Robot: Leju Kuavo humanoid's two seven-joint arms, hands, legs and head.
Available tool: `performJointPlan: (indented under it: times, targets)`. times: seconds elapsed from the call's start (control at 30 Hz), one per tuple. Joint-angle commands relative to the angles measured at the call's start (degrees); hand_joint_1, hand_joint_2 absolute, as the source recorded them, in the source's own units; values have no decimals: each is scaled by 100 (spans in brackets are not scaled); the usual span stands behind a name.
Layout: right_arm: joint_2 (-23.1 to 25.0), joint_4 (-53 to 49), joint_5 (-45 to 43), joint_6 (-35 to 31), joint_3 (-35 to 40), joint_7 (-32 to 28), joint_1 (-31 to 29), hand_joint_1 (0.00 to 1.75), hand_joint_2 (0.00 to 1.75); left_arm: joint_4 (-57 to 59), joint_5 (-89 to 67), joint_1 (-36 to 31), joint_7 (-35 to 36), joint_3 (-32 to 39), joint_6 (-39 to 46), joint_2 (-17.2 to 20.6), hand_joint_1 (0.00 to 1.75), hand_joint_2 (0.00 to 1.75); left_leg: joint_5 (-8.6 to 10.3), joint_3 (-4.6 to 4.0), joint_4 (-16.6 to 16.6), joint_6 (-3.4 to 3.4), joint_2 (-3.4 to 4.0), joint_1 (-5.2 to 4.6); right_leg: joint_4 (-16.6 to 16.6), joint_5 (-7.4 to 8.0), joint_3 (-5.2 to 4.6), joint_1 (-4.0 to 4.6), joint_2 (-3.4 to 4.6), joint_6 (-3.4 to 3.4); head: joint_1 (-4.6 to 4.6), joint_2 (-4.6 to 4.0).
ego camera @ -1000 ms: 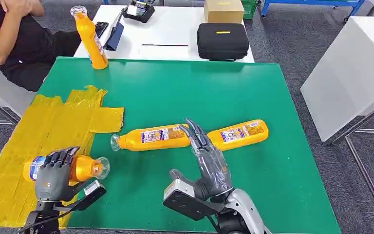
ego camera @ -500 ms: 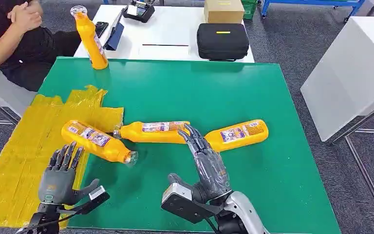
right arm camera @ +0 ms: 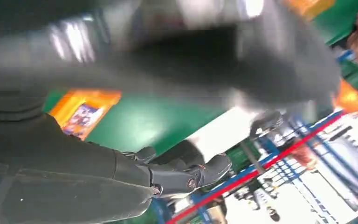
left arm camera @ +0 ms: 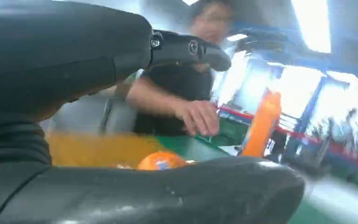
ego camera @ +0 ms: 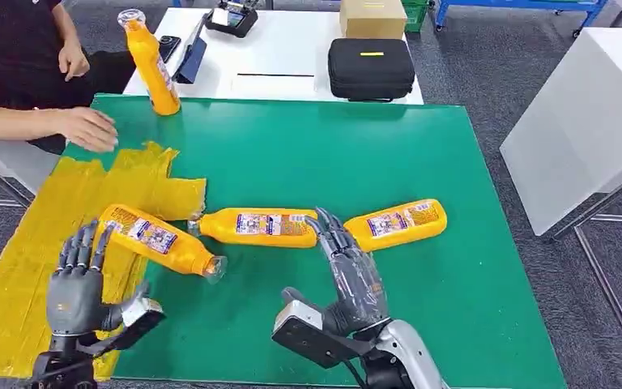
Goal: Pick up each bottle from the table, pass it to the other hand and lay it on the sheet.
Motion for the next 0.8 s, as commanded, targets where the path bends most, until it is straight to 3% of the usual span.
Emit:
performJointPlan:
  times: [0.03, 0.13, 0.27, 0.53, 0.67, 0.8]
  targets:
    - [-849, 416, 400, 245, -1351, 126, 171, 0, 175, -2619, 5112, 785, -485, 984, -1781, -707, 0, 0, -13, 12, 12, 13, -9, 1, 1, -9, 19, 7, -8, -26, -4, 0]
    - [-1665, 964, 159, 130, -2034, -179, 150, 0, 175, -3184, 6135, 1222, -586, 949, -2235, -364, 0, 0, -17, 16, 14, 16, -12, 2, -7, -9, 30, 7, -12, -23, 0, 0]
    - [-2213, 1149, -166, 273, -2722, -327, 176, 0, 175, -3415, 6387, 1353, -633, 747, -2620, -374, 0, 0, -11, 10, 8, 14, -13, -10, -5, -5, 21, -6, -14, -17, -4, 0]
    - [-2222, 795, -177, 356, -2754, -286, 502, 0, 175, -3335, 6523, 1454, -660, 646, -2653, -333, 0, 0, -15, 24, -2, 9, -15, -14, -7, -9, 31, -6, -15, -33, -4, 0]
    - [-2169, 929, -48, 398, -2563, -248, 298, 0, 175, -3299, 6599, 1505, -699, 662, -2679, -298, 0, 0, -9, 12, -4, 9, -7, -9, -10, 0, 17, -3, -8, -16, -4, 0]
    - [-2219, 1406, 10, 528, -2308, -214, -287, 0, 175, -3185, 6674, 1363, -713, 642, -2722, -241, 0, 0, -8, 13, -2, 10, 5, -9, -10, 4, 15, -4, 5, -17, -2, 0]
